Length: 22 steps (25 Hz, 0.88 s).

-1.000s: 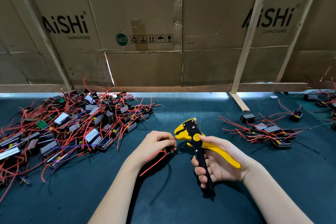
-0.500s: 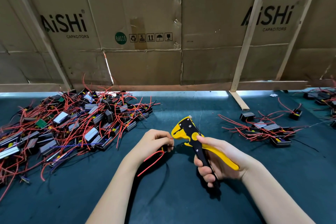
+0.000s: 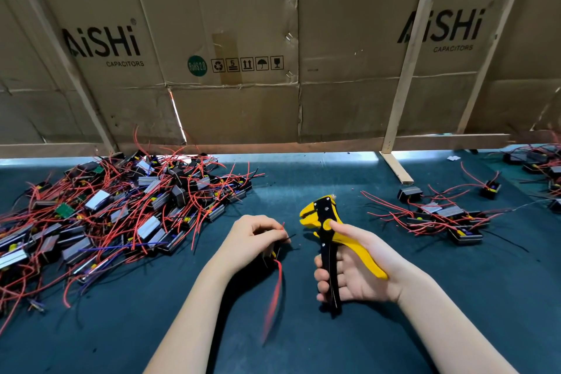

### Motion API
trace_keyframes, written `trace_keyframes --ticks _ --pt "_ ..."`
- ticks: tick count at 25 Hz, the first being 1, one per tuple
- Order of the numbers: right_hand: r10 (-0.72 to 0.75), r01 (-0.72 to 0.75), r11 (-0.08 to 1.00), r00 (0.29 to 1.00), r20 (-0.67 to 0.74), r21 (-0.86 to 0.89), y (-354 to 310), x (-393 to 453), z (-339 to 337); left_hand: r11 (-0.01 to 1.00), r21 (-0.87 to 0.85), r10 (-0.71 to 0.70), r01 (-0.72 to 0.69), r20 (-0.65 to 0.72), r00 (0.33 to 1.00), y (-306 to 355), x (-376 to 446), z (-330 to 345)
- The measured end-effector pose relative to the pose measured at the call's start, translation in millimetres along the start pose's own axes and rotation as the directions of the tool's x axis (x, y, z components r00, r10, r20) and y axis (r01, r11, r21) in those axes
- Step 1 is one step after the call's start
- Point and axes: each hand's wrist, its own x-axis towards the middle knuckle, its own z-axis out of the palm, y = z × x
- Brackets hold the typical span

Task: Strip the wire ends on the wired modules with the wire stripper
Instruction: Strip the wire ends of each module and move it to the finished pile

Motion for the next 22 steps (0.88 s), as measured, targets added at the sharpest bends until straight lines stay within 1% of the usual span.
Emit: trace_keyframes --ticks 2,3,4,6,8,9,10,11,12,13,14,15,16,17,18,20,21,22 --pt "-0.006 0.011 0.994 0.999 -0.045 0.113 -1 1 -1 0.995 0.104 0.013 0.008 -0.199 0.98 -1 1 -4" --pt "-0.01 0.018 0.988 0.998 -0.057 0.154 -2 2 -1 0.994 0.105 0.016 0.013 -0.272 0.962 0 1 -6" --pt "-0.01 0.021 0.984 0.998 -0.065 0.179 -2 2 -2 0.998 0.069 0.022 0.0 -0.321 0.947 3 0 -8" --pt "-0.005 0.017 0.981 0.998 -0.062 0.193 -1 2 -2 0.996 -0.006 0.076 -0.085 -0.393 0.916 21 0 -7" --pt "-0.005 0.015 0.98 0.999 -0.052 0.197 -2 3 -2 0.975 0.025 0.21 -0.221 -0.423 0.881 48 5 0" --pt "-0.006 0.015 0.98 0.999 -0.046 0.199 -2 3 -3 0.956 0.052 0.283 -0.288 -0.416 0.864 65 11 7" --pt "-0.008 0.016 0.979 0.999 -0.04 0.203 -2 3 -3 0.941 0.046 0.325 -0.336 -0.405 0.855 82 18 17" --pt "-0.008 0.015 0.978 0.999 -0.035 0.21 -2 3 -3 0.936 -0.003 0.323 -0.351 -0.385 0.865 99 26 27" --pt "-0.007 0.013 0.975 1.0 -0.031 0.22 -2 3 -3 0.94 -0.066 0.295 -0.335 -0.337 0.894 115 33 39" --pt "-0.004 0.01 0.973 1.0 -0.029 0.23 -2 3 -3 0.949 -0.113 0.261 -0.294 -0.241 0.935 129 38 49" --pt "0.001 0.007 0.972 0.999 -0.032 0.237 -2 3 -2 0.959 -0.138 0.233 -0.246 -0.105 0.967 137 41 59" --pt "0.004 0.005 0.971 0.999 -0.036 0.239 -2 3 -2 0.969 -0.126 0.217 -0.213 0.02 0.976 139 42 68" --pt "0.005 0.005 0.971 0.999 -0.041 0.239 -2 3 -1 0.974 -0.083 0.217 -0.21 0.096 0.971 134 41 72" --pt "0.004 0.006 0.972 0.999 -0.046 0.236 -2 3 -2 0.974 -0.026 0.228 -0.226 0.11 0.968 126 39 70" --pt "0.002 0.009 0.973 0.999 -0.049 0.23 -2 3 -2 0.969 0.032 0.242 -0.244 0.067 0.968 114 37 63" --pt "-0.001 0.013 0.976 0.998 -0.055 0.216 -2 3 -1 0.948 0.192 0.278 -0.252 -0.121 0.953 83 33 40" --pt "-0.002 0.015 0.977 0.998 -0.06 0.211 -2 3 -1 0.926 0.316 0.283 -0.206 -0.223 0.933 65 31 25" --pt "-0.002 0.016 0.978 0.998 -0.066 0.207 -2 3 -1 0.884 0.454 0.274 -0.11 -0.314 0.909 47 28 10"
